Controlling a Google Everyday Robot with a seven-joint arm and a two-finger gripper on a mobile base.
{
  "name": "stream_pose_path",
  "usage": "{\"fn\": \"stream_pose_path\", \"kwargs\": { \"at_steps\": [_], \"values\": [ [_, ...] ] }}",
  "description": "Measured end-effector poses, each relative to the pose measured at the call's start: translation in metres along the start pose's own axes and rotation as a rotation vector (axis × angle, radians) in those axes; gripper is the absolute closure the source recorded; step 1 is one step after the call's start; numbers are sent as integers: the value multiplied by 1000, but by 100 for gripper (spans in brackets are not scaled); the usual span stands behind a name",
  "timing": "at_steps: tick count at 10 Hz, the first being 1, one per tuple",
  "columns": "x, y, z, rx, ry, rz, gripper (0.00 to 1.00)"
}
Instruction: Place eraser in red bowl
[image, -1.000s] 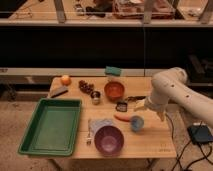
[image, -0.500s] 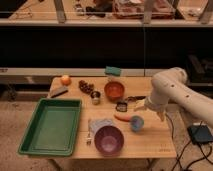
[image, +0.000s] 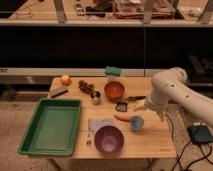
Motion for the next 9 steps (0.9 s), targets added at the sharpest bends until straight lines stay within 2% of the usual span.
{"fn": "stream_pose_path", "kwargs": {
  "at_steps": [1, 3, 5, 9],
  "values": [
    [1, -1, -1, 3, -1, 2, 20],
    [9, -19, -7, 17, -1, 2, 20],
    [28, -68, -16, 36, -2, -7, 20],
    [29, -176, -37, 65, 17, -65, 20]
  ]
}}
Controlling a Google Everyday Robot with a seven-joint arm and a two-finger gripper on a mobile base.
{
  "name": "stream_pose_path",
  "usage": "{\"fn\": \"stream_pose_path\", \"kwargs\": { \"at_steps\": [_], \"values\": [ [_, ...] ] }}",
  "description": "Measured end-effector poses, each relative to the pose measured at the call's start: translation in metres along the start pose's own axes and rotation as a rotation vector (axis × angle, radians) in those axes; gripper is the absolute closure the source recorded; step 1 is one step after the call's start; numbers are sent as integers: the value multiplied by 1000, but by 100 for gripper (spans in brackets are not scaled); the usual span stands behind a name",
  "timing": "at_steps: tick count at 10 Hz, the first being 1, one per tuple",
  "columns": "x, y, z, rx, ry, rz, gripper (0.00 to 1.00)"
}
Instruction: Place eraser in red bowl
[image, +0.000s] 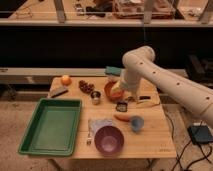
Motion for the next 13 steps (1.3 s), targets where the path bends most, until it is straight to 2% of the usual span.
{"fn": "stream_pose_path", "kwargs": {
  "at_steps": [3, 4, 5, 7, 8, 10, 11, 12, 13],
  "values": [
    [-9, -79, -17, 32, 21, -56, 20],
    [-10, -106, -21, 50, 24, -64, 20],
    [-10, -122, -22, 80, 22, -55, 20],
    [-2, -166, -17, 258, 28, 51, 20],
    [-2, -186, -13, 302, 22, 74, 20],
    [-10, -228, -9, 344, 23, 78, 20],
    [-17, -248, -8, 345, 29, 54, 20],
    [-25, -265, -6, 339, 25, 23, 20],
    [-36, -287, 1, 307, 19, -46, 20]
  ]
}}
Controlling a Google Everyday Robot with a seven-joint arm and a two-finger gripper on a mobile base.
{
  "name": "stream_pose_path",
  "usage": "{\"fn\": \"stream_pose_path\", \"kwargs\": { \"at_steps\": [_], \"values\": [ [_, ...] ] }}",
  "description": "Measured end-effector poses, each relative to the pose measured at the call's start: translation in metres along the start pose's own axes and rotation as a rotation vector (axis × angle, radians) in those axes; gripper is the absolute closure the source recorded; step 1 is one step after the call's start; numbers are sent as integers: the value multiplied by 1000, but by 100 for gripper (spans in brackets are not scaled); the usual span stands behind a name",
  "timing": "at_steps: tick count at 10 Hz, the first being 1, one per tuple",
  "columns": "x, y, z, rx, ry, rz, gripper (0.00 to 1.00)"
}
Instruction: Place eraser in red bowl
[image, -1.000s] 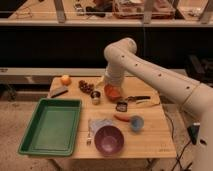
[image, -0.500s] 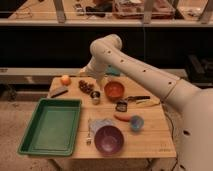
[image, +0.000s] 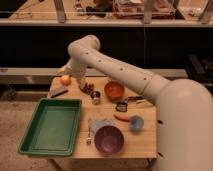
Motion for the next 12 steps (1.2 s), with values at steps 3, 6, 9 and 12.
{"fn": "stream_pose_path", "kwargs": {
  "at_steps": [3, 6, 9, 12],
  "values": [
    [-21, -32, 26, -76, -46, -143, 20],
    [-20, -31, 26, -78, -47, -144, 20],
    [-22, -33, 27, -78, -50, -147, 20],
    [-18, -37, 29, -63, -42, -124, 20]
  ]
}}
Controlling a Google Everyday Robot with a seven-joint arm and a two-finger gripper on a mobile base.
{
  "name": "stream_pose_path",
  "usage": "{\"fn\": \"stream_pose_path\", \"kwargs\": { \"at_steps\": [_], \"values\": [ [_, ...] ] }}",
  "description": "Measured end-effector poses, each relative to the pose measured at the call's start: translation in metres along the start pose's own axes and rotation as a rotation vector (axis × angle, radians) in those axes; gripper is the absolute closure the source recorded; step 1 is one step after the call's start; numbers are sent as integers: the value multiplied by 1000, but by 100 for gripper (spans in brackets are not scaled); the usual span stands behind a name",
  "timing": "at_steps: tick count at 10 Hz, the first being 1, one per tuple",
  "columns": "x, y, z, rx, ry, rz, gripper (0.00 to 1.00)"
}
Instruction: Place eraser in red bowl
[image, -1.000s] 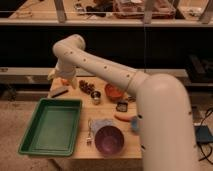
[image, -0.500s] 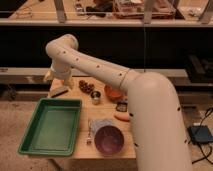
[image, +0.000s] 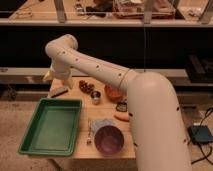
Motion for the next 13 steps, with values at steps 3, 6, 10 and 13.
{"fn": "stream_pose_path", "kwargs": {
  "at_steps": [3, 6, 10, 13],
  "values": [
    [39, -27, 29, 85, 40, 117, 20],
    [69, -38, 75, 132, 103, 262, 20],
    [78, -30, 123, 72, 151, 358, 20],
    [81, -30, 147, 23, 139, 381, 20]
  ]
}}
